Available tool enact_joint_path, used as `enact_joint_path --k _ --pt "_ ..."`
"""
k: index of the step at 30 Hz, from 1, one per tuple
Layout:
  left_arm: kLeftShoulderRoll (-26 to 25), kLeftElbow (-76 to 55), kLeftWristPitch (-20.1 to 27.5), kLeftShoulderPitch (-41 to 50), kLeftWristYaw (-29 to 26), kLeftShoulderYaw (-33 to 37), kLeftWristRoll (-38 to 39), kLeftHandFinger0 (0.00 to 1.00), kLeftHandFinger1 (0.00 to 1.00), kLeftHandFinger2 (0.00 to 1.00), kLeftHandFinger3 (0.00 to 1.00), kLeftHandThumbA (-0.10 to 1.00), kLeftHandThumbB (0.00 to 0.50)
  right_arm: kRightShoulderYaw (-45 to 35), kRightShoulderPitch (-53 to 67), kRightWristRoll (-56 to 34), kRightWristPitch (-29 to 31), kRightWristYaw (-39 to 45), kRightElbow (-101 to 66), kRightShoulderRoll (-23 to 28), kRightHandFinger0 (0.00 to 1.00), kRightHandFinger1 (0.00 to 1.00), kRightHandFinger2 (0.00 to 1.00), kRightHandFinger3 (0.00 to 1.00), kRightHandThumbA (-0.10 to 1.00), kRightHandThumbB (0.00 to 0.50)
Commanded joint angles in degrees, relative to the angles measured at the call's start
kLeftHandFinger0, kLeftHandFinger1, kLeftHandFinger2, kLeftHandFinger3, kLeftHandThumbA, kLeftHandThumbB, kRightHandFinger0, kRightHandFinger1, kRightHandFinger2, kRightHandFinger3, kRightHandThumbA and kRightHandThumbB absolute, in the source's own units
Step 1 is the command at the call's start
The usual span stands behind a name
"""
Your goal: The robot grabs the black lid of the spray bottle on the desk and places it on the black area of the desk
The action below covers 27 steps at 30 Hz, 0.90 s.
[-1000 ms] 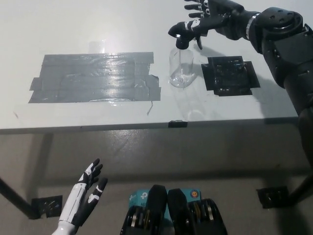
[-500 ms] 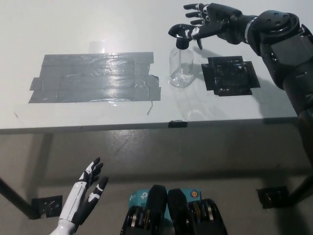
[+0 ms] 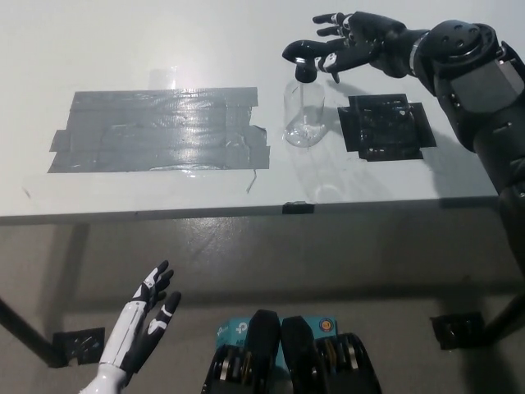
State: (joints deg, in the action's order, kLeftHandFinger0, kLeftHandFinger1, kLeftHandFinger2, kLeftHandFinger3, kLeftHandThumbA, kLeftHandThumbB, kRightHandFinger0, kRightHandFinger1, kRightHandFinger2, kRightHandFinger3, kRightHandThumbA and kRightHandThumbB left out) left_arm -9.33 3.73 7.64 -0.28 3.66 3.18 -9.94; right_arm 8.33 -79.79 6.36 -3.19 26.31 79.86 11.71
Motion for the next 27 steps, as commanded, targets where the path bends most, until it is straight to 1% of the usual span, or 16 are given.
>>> enact_joint_path --k 1,9,18,20,23,24,27 --pt "-0.9 -2.3 0.5 -0.8 0.2 -0.1 -0.1 1.00 1.00 1.00 1.00 0.90 0.033 0.2 -4.1 0.4 2.0 -1.5 -0.5 0.1 1.00 1.00 1.00 1.00 0.65 0.500" --pt "-1.1 -2.6 0.1 -1.3 0.3 -0.1 -0.4 1.00 1.00 1.00 1.00 0.90 0.043 -0.3 -4.3 -0.1 2.2 -1.1 -0.2 -0.3 1.00 1.00 1.00 1.00 0.66 0.500" --pt "-1.3 -2.8 0.4 -1.4 0.5 0.0 0.0 1.00 1.00 1.00 1.00 0.91 0.041 -0.3 -3.9 -0.1 2.8 -0.8 -0.1 -1.0 1.00 1.00 1.00 1.00 0.64 0.500" --pt "-1.3 -2.7 0.4 -1.5 0.4 0.0 -0.2 1.00 1.00 1.00 1.00 0.92 0.052 -0.1 -3.7 0.1 2.8 -1.0 0.0 -1.1 1.00 1.00 1.00 1.00 0.64 0.500" --pt "-1.4 -2.7 0.2 -1.8 0.5 -0.1 -0.1 1.00 1.00 1.00 1.00 0.92 0.049 0.1 -3.8 0.4 2.6 -1.4 0.3 -1.2 1.00 1.00 1.00 1.00 0.64 0.500" --pt "-1.5 -2.6 0.2 -1.8 0.5 -0.1 -0.2 1.00 1.00 1.00 1.00 0.93 0.053 1.1 -3.7 1.4 3.1 -1.5 0.3 -1.2 1.00 1.00 1.00 1.00 0.66 0.500" --pt "-1.5 -2.7 0.2 -1.8 0.5 -0.1 -0.3 1.00 1.00 1.00 1.00 0.93 0.053 3.3 -3.7 3.4 3.5 -2.2 0.4 -1.2 1.00 1.00 1.00 1.00 0.67 0.500"
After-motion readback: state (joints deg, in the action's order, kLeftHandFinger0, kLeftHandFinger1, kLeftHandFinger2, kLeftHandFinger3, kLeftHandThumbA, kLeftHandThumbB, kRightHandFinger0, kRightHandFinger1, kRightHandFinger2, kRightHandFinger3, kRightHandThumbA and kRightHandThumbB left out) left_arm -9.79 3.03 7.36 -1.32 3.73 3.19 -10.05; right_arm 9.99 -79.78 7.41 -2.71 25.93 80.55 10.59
